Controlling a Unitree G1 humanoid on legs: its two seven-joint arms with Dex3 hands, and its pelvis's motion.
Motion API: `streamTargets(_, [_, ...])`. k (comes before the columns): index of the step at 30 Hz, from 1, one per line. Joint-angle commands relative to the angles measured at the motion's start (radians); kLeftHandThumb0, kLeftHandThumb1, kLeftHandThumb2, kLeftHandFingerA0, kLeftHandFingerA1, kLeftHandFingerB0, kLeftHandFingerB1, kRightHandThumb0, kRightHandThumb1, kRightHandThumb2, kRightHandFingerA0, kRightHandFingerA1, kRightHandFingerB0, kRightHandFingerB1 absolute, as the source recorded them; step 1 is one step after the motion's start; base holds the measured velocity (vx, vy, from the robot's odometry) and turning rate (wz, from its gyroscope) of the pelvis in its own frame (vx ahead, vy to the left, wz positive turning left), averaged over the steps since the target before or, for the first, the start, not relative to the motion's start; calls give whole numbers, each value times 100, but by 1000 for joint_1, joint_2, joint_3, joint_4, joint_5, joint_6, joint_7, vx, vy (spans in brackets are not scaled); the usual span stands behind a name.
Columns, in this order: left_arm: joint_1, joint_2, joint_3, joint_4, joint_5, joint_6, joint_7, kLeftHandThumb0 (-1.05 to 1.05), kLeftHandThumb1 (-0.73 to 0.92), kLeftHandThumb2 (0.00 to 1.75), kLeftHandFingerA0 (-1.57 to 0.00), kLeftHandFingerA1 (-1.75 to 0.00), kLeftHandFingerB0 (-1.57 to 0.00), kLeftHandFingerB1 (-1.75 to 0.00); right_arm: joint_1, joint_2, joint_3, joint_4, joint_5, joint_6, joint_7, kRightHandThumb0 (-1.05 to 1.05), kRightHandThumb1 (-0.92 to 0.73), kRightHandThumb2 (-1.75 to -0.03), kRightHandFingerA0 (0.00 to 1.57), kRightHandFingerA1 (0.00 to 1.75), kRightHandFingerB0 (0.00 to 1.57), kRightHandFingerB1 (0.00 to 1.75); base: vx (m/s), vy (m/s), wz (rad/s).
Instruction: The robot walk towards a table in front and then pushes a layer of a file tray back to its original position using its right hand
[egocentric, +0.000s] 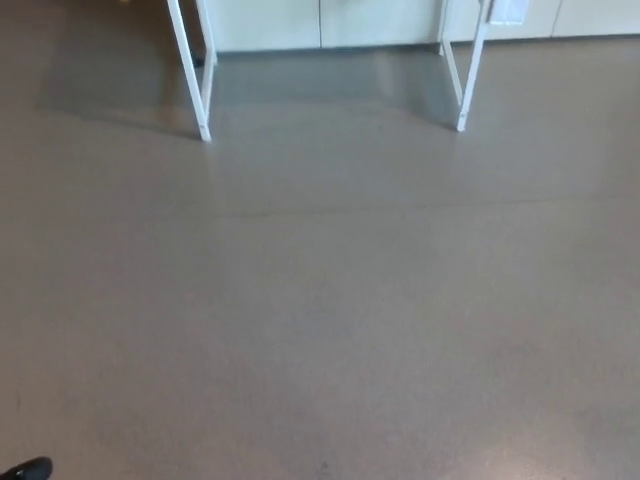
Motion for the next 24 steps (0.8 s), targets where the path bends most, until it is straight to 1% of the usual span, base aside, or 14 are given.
streamTargets(1, [14,10,-3,10,0,18,-8,-8,68,59,-40,-50,-31,-38,8,-12,0,1,9,-22,11,-45,-43,-69,63,50,47,45,-15,71,-13])
streamTargets(2, [15,11,-4,9,1,19,-6,-8,68,59,-40,-50,-31,-38,8,-12,0,2,11,-20,12,-45,-43,-69,63,50,47,45,0,0,0])
streamTargets(3, [15,11,-3,12,-2,17,-10,-10,68,59,-39,-50,-31,-38,11,-10,0,-2,16,-16,15,-37,-48,-55,69,41,52,37,0,0,0])
streamTargets(6, [16,10,-1,13,-5,18,-8,-9,67,59,-40,-50,-32,-38,8,-12,-1,14,13,-27,17,-38,-48,-55,71,42,52,37,47,126,-10])
streamTargets(8, [16,11,-5,12,2,16,-4,-10,66,59,-41,-50,-32,-39,3,-12,-2,24,14,-31,16,-38,-48,-55,71,42,53,37,141,286,-51])
streamTargets(10, [14,12,-7,11,3,14,-4,-10,67,59,-40,-50,-32,-39,-2,-13,-2,27,13,-29,18,-39,-48,-55,70,41,52,37,271,372,-73])
streamTargets(13, [11,14,-5,9,-4,16,-9,-9,67,59,-39,-50,-31,-39,-5,-13,-1,22,13,-25,20,-38,-49,-55,70,41,52,37,288,282,-13])
streamTargets(14, [10,17,-6,9,-5,19,-14,-9,48,95,-30,-59,-19,-53,-5,-14,0,24,12,-28,22,-39,-50,-55,70,41,52,37,205,124,1])
streamTargets(18, [19,24,-9,5,-2,14,-23,-8,49,95,-30,-59,-19,-53,1,-12,3,14,11,-24,23,-39,-49,-55,70,41,52,37,188,16,10])
streamTargets(21, [14,27,-11,11,1,16,-19,-10,48,95,-30,-59,-20,-53,-3,-12,4,20,9,-27,23,-40,-49,-55,71,41,52,37,232,-92,11])
streamTargets(22, [10,25,-10,19,2,10,-17,-11,68,59,-40,-49,-31,-38,-7,-13,5,26,7,-30,22,-39,-49,-55,71,41,52,37,178,-161,20])
streamTargets(24, [11,24,-10,16,2,11,-14,-11,67,59,-40,-49,-31,-38,-10,-14,5,31,7,-30,24,-39,-50,-56,71,41,52,37,314,-217,24])
